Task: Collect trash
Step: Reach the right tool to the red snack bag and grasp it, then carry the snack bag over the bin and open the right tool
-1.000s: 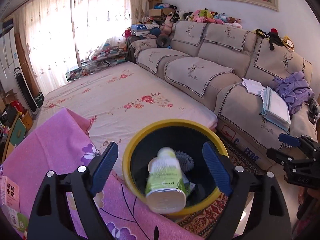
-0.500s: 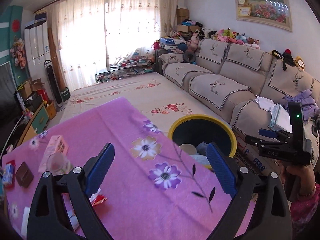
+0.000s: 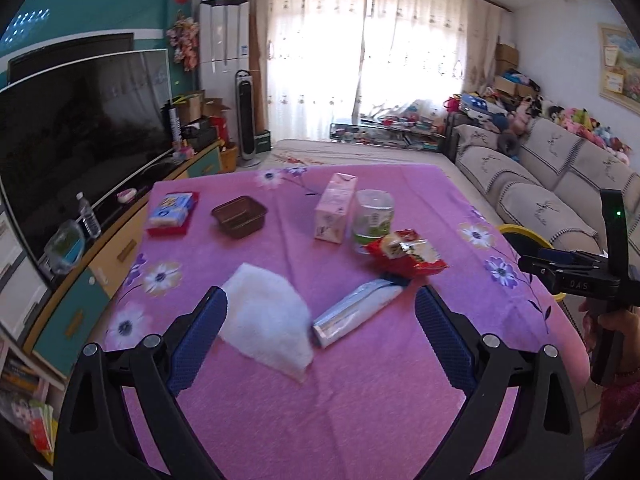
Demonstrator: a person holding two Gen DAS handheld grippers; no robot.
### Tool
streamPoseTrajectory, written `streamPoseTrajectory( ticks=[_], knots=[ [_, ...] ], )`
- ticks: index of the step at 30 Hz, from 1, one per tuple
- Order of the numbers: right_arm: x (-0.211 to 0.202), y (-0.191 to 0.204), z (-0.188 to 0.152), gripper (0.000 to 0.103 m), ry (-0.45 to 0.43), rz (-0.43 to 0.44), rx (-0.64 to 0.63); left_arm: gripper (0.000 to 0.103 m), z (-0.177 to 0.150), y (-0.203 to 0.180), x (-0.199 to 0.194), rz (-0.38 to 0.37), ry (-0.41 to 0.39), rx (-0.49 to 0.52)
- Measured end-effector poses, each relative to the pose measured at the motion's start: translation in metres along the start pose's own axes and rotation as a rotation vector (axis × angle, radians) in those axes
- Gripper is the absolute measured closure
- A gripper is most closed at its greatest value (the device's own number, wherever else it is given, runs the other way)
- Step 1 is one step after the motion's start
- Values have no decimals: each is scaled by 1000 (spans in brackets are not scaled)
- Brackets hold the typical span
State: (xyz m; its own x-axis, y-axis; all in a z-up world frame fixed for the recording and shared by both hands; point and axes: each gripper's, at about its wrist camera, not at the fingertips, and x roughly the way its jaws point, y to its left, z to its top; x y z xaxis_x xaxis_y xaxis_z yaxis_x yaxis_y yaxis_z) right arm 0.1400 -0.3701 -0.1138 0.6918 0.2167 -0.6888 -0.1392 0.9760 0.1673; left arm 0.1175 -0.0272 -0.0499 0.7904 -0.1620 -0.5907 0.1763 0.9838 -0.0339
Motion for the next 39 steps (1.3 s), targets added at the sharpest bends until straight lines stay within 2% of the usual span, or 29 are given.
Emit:
streamPoseTrajectory(
  ticks=[3,5,12,17,20,22,28,39],
  knots=[
    [19,39,11,27,38,101,-58,9,-10,21,-5,35,-1,-38],
    [29,63,19,27,51,129,-100,9,-16,33,-8,43,-1,-55],
    [62,106,50,17,87,127,-164,9,-24,37,-6,25,12,-63],
    [91,113,56,17,161,84,-184,9,-21,24,-3,15,20,-53],
    [101,115,54,26,201,78,-197,9,-22,22,-2,11,20,-51],
    [105,113,53,43,215,79,-190,9,-22,22,0,11,21,-57],
    [99,111,47,62,192,89,-182,9,-25,22,3,8,27,-59],
    [38,95,39,64,97,149,-158,9,-24,10,6,-6,28,-37]
  ],
)
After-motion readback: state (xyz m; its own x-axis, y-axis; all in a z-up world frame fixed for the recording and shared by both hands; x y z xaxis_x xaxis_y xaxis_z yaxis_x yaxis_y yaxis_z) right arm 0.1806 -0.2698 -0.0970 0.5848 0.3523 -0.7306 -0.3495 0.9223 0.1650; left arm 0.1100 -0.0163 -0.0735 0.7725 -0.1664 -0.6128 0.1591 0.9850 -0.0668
